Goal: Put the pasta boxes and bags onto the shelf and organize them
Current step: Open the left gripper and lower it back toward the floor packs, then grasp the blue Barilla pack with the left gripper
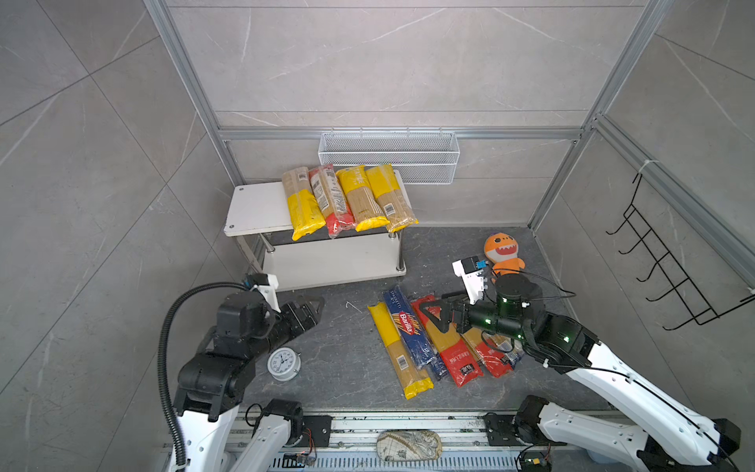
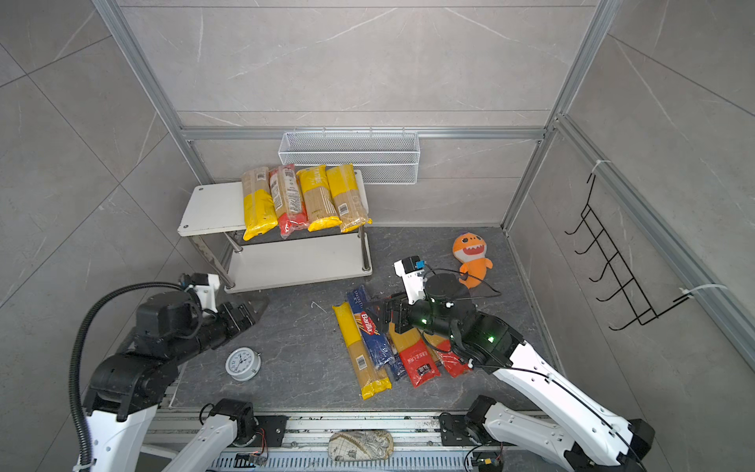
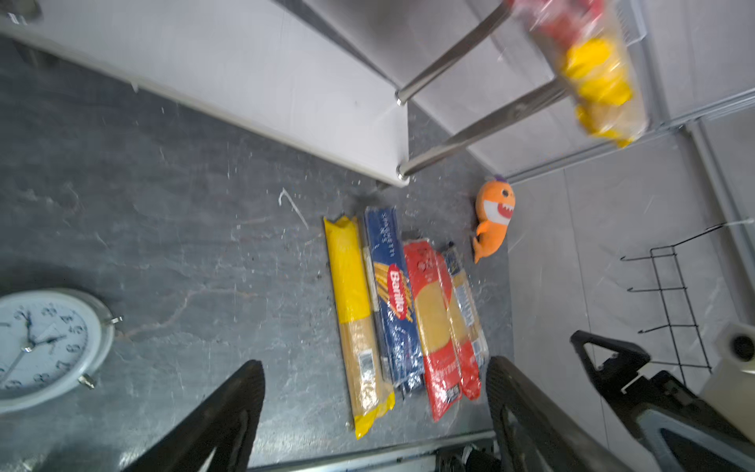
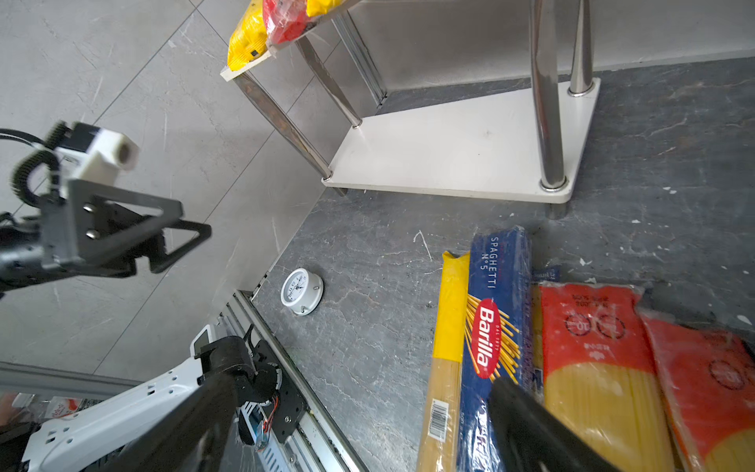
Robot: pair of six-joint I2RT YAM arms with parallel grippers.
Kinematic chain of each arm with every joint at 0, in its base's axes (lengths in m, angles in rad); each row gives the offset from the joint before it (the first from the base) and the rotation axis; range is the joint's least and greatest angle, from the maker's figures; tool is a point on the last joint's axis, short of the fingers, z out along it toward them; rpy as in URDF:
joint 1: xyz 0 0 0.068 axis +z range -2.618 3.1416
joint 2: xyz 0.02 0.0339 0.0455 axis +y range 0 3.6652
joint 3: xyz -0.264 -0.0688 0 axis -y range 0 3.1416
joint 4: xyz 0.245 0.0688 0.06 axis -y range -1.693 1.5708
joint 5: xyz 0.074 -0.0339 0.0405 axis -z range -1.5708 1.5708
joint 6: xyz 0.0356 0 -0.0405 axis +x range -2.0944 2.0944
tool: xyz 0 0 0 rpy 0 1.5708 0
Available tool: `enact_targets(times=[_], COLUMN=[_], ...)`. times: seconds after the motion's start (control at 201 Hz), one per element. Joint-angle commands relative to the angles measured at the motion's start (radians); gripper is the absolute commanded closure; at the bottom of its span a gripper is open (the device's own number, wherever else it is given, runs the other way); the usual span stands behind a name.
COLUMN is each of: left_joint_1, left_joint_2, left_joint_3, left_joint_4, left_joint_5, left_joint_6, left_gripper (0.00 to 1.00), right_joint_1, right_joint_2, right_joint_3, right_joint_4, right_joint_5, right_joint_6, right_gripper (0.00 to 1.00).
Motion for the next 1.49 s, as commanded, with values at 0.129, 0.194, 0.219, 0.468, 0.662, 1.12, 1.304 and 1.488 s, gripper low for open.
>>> enact_targets(times=[0.129, 0.194, 0.219, 0.468, 0.662, 1.12, 1.304, 1.488], left_joint_1=[-0.320, -0.458, -0.509, -0.672, -0.681, -0.700, -0.717, -0.742], left_joint_2=[0.054, 0.146, 0.190, 0.619, 0.812, 1.105, 1.157, 1.190], left_joint_3=[-0.202, -0.201, -0.190, -0.123, -0.129, 0.024, 0.079, 0.125], left_joint_4=[0.219, 0.275, 0.290, 0.533, 0.660, 0.695, 0.656, 0.601], left_joint_5=[-0.197, -0.297, -0.335, -0.362, -0.308, -0.246, -0.250, -0.255], left_joint_6=[-0.171, -0.189, -0.191, -0.233, -0.268, -0.294, -0.299, -0.316], left_gripper=[0.12, 0.11, 0.11, 0.09, 0.08, 0.06, 0.05, 0.05], right_joint_1=[0.004, 0.004, 0.003, 0.004, 0.003, 0.003, 0.004, 0.004], right_joint_2=[-0.151, -0.183, -0.193, -0.251, -0.242, -0.286, -0.285, -0.281], right_joint_3=[-0.058, -0.059, -0.059, -0.066, -0.156, -0.343, -0.343, -0.340], right_joint_4=[-0.120, -0.155, -0.169, -0.327, -0.455, -0.418, -0.411, -0.412], right_joint_5=[0.043, 0.064, 0.072, 0.209, 0.339, 0.325, 0.322, 0.324], right_joint_6=[0.017, 0.016, 0.015, 0.031, 0.100, 0.175, 0.174, 0.171], right_gripper=[0.00, 0.00, 0.00, 0.00, 0.00, 0.00, 0.00, 0.00])
